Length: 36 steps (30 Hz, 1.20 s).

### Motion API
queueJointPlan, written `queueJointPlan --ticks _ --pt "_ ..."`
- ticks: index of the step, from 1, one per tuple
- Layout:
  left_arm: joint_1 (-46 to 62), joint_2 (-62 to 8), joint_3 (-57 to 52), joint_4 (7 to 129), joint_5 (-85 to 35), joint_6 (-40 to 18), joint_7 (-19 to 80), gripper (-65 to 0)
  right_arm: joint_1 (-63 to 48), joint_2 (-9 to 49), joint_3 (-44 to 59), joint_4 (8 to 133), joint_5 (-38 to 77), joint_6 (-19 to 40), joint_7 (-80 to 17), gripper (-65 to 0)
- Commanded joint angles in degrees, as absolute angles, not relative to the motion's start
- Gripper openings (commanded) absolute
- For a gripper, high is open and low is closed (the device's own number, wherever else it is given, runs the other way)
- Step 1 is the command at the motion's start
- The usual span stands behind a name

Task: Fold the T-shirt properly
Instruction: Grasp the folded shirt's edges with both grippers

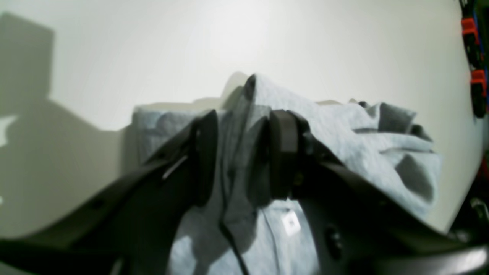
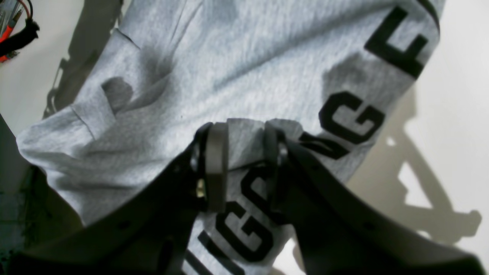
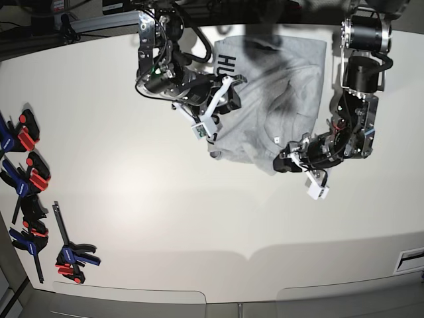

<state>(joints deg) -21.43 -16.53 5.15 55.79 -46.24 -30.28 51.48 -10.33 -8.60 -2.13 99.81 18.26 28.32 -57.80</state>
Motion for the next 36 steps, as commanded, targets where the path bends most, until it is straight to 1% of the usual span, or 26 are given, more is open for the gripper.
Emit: queueJointPlan --ticks 1,4,6,7,14,22,25,26,28,29,30,33,35,36 --pt "-22.9 -16.9 4.9 56.6 -49.3 -32.3 51.8 -49.1 -9.7 -9.0 -2.3 100.9 19.3 29.1 -56.1 -50.1" --pt "-22.9 -17.2 4.9 56.6 -56.1 -35.0 54.6 -57.0 -9.7 -9.0 -2.3 100.9 19.3 29.1 -55.9 -50.1" --pt "-23.0 -17.3 4.9 56.6 -57.5 -36.4 55.2 -63.0 -9.7 -9.0 -2.3 100.9 19.3 29.1 -55.9 -50.1" --pt "-23.0 -17.3 4.9 56.6 -57.5 -36.8 55.3 -65.0 -9.7 -9.0 -2.3 100.9 19.3 29.1 -55.9 -50.1" --pt "-23.0 -19.7 4.3 56.6 -57.1 -36.8 55.3 -65.0 -9.7 -9.0 -2.3 100.9 17.9 28.3 -55.8 -50.1" --pt "-22.9 -21.3 -3.5 56.6 -57.1 -36.8 55.8 -65.0 -9.7 -9.0 -2.3 100.9 16.7 27.3 -55.3 -50.1" --pt "-22.9 -21.3 -4.3 56.6 -57.1 -36.8 55.8 -65.0 -9.7 -9.0 -2.3 100.9 16.7 27.3 -54.5 -50.1" --pt "-22.9 -21.3 -4.3 56.6 -57.1 -36.8 55.9 -63.0 -9.6 -9.0 -2.3 100.9 16.8 27.3 -54.0 -50.1" --pt "-22.9 -21.4 -4.3 56.6 -57.1 -36.8 55.9 -48.8 -9.3 -9.0 -2.3 100.9 17.1 27.3 -53.3 -50.1" --pt "-22.9 -21.6 -4.3 56.6 -57.1 -36.8 55.8 -43.6 -8.8 -9.0 -2.3 100.9 17.3 27.3 -53.3 -50.1" --pt "-22.9 -22.0 -4.4 56.6 -57.1 -37.0 55.4 -41.4 -8.3 -9.0 -2.3 100.9 17.6 27.4 -53.4 -50.1" --pt "-23.0 -24.2 -4.6 56.8 -57.1 -38.4 52.7 -41.5 -6.3 -9.0 -2.3 100.9 19.2 28.6 -53.4 -50.1" --pt "-23.0 -26.2 -4.6 57.0 -57.0 -38.7 51.3 -41.5 -4.9 -9.0 -2.3 100.9 21.5 31.8 -53.8 -50.1" --pt "-23.0 -27.4 -4.6 57.0 -56.9 -38.7 51.0 -41.6 -4.1 -9.0 -2.4 100.9 23.4 34.3 -54.5 -50.1"
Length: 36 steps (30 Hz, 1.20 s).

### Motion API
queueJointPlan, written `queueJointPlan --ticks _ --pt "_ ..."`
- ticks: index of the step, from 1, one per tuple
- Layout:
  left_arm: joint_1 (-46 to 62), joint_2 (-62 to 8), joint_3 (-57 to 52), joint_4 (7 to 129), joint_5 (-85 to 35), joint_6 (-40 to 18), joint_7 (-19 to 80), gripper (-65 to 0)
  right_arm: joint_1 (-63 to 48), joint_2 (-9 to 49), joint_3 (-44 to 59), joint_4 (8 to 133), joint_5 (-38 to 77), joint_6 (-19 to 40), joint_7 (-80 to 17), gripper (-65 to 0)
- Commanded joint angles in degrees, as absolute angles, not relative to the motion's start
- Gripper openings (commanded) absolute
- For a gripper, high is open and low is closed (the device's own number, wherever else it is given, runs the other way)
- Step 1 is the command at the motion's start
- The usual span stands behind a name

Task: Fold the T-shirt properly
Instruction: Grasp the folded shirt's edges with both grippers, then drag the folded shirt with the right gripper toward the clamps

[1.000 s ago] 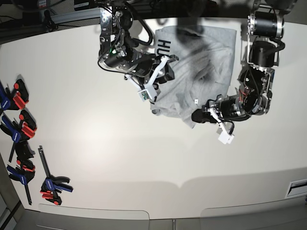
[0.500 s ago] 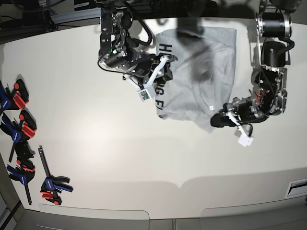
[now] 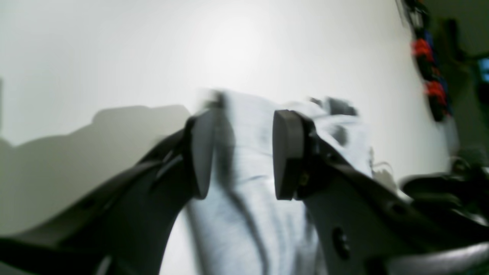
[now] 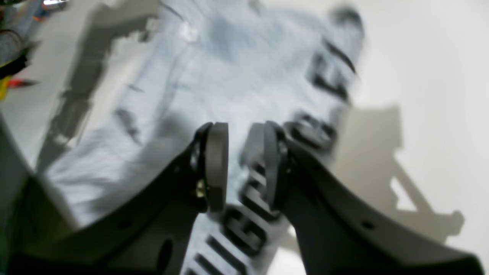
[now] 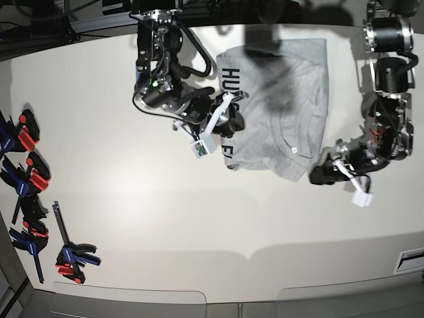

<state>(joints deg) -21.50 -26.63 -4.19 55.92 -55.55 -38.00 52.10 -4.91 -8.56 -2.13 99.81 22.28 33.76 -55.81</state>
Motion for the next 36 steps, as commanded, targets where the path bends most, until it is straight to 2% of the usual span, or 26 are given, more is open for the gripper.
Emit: queueJointPlan --ticks 1,3,6,7,9,12,19,25,26,29,32,36 --pt "-23.0 -28.5 -4.6 57.0 -56.9 -38.7 50.9 -41.6 -3.4 -9.0 -2.9 100.9 25.5 37.0 -55.5 -50.1" --pt "-23.0 -30.6 -4.6 57.0 -56.9 -38.7 51.0 -42.0 -2.2 -9.0 -5.1 100.9 28.3 40.0 -57.3 -51.7" --pt "-22.9 -33.5 -4.6 57.0 -56.9 -38.6 51.0 -44.1 -0.9 -9.0 -11.0 100.8 28.1 40.0 -59.0 -63.8" --pt "-22.9 -34.3 -4.6 57.0 -56.9 -38.6 51.0 -45.9 -0.6 -9.0 -13.3 100.8 26.3 40.0 -59.0 -65.0" --pt "-22.9 -35.7 -5.1 57.0 -56.9 -38.7 51.2 -51.1 -0.1 -9.0 -17.5 100.6 21.1 40.0 -58.2 -65.0" --pt "-22.9 -36.5 -8.6 57.0 -57.2 -38.7 51.4 -65.0 0.7 -9.0 -21.4 99.0 14.2 40.0 -54.6 -65.0" --pt "-22.8 -36.5 -19.3 57.0 -58.7 -38.7 54.3 -65.0 8.6 -9.0 -21.3 81.1 10.2 40.0 -52.4 -65.0" --pt "-20.3 -36.5 -20.6 57.0 -60.6 -39.6 55.5 -65.0 16.0 -9.0 -21.3 62.1 7.6 40.0 -49.0 -65.0" --pt "-19.4 -36.6 -20.6 57.0 -61.5 -40.0 55.5 -65.0 17.0 -9.0 -21.3 59.5 5.1 39.1 -48.8 -65.0" --pt "-16.9 -36.5 -20.6 57.0 -64.1 -40.0 55.4 -65.0 18.7 -8.9 -19.6 54.5 -2.3 28.2 -45.9 -65.0" --pt "-15.0 -36.5 -20.6 57.0 -66.2 -40.0 55.5 -65.0 18.5 -5.7 -14.7 54.1 -4.4 19.4 -44.4 -65.0" --pt "-13.8 -36.5 -20.6 57.0 -67.7 -40.0 55.7 -65.0 18.5 -1.5 -2.4 54.1 -4.3 16.4 -45.7 -65.0"
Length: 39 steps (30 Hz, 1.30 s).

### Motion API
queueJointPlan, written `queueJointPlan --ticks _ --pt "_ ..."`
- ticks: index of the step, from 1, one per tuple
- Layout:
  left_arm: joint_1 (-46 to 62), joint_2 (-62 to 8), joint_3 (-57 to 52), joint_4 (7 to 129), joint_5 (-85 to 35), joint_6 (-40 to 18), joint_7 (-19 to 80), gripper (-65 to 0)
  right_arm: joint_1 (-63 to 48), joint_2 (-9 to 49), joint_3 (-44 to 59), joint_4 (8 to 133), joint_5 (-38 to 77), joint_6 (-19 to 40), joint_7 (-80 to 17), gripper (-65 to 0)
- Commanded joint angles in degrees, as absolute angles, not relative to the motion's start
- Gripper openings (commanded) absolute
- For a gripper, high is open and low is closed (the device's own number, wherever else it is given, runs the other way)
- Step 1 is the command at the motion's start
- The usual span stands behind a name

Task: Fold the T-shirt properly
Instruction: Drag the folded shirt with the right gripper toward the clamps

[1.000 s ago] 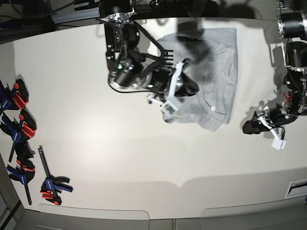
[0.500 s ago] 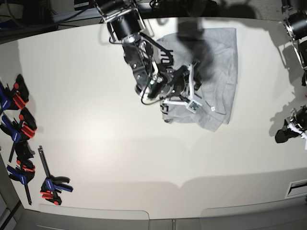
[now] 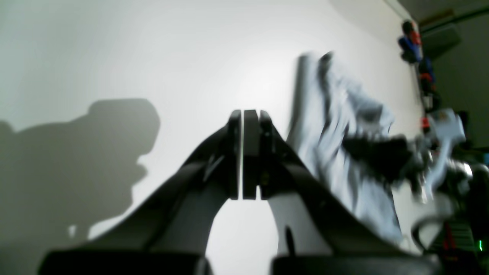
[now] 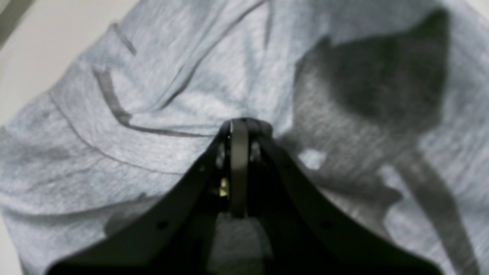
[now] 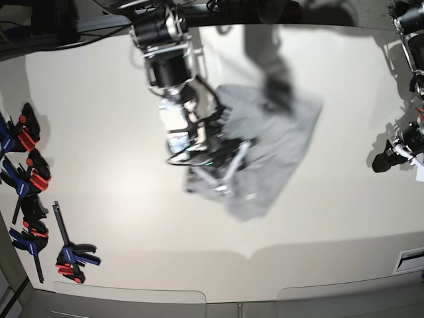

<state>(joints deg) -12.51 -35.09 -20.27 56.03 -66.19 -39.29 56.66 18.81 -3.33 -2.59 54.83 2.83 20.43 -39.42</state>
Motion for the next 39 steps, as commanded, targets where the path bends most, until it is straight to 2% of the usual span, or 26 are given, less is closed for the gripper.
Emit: queueJointPlan --ticks 1,8,13,18,29,39 --pt "-13.6 -36.5 -20.6 57.0 -68.1 -40.0 55.7 -65.0 18.5 -0.6 1.3 54.1 -4.1 16.4 -45.8 -65.0" --pt "-13.5 -36.5 -20.6 57.0 -71.2 -40.0 55.7 -65.0 17.3 4.3 26.5 54.2 3.8 17.4 -47.3 -65.0" --pt "-13.5 -36.5 -20.6 57.0 -71.7 -40.0 56.1 -65.0 13.6 5.1 37.3 56.3 9.6 21.2 -49.2 -65.0" --pt "-13.5 -36.5 -20.6 57.0 -71.7 -40.0 56.2 -65.0 7.0 5.1 40.4 60.9 13.0 22.2 -49.1 -65.0" --pt "-13.5 -36.5 -20.6 57.0 -71.7 -40.0 57.5 -65.0 -5.7 5.1 40.6 72.6 21.5 22.1 -48.2 -65.0" --pt "-13.5 -36.5 -20.6 57.0 -71.7 -40.0 57.5 -65.0 -6.7 5.1 50.3 78.1 26.1 22.1 -46.2 -65.0"
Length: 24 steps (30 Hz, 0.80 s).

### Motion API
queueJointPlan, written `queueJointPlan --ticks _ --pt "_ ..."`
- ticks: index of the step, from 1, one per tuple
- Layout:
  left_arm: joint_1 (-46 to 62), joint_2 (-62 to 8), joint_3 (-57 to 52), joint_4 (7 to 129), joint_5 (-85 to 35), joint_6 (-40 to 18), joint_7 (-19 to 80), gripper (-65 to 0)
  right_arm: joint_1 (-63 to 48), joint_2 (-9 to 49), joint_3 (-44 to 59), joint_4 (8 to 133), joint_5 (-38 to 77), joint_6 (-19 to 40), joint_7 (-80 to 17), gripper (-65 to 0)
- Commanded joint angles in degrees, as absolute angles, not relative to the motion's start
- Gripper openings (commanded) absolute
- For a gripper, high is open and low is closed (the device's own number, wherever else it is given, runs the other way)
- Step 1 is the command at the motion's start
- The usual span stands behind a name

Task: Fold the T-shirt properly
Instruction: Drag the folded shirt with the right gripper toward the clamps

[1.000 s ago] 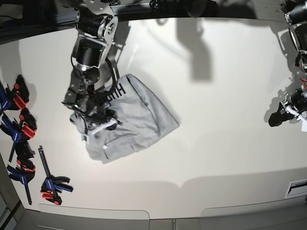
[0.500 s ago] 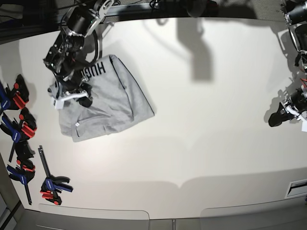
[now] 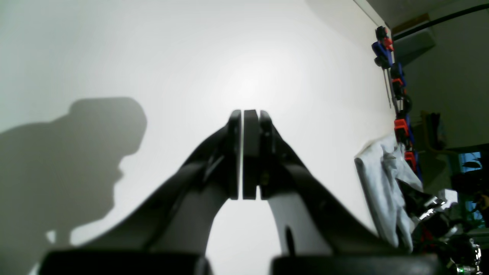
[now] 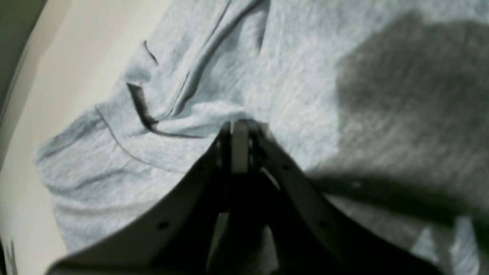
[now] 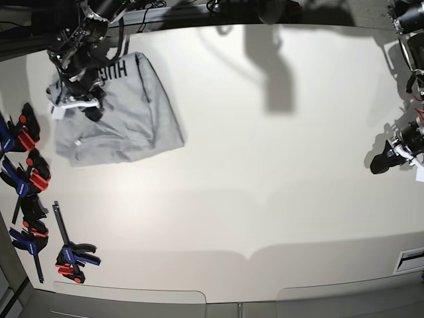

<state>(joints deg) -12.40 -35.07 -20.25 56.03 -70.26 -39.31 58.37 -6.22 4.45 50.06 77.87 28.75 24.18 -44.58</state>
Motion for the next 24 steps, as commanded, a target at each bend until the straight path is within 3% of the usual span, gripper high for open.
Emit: queueJointPlan --ticks 1,5,15,24 --pt "-13.5 -36.5 -20.6 57.0 -71.7 -40.0 57.5 -65.0 -6.7 5.2 51.3 78.7 27.9 22.1 -46.1 -65.0" --pt "-13.5 -36.5 -20.6 57.0 -73.0 -40.0 57.4 -65.0 -6.3 5.6 53.0 82.9 34.7 22.8 -45.2 -65.0" --pt "-13.5 -37.6 -21.0 57.4 -76.6 -40.0 57.3 -65.0 -5.0 5.6 52.0 99.9 48.9 39.4 -48.8 -65.0" --pt "-8.8 -38.3 -37.7 72.9 -85.0 -40.0 72.4 -65.0 -15.7 5.5 48.1 115.7 57.7 40.0 -52.6 -65.0"
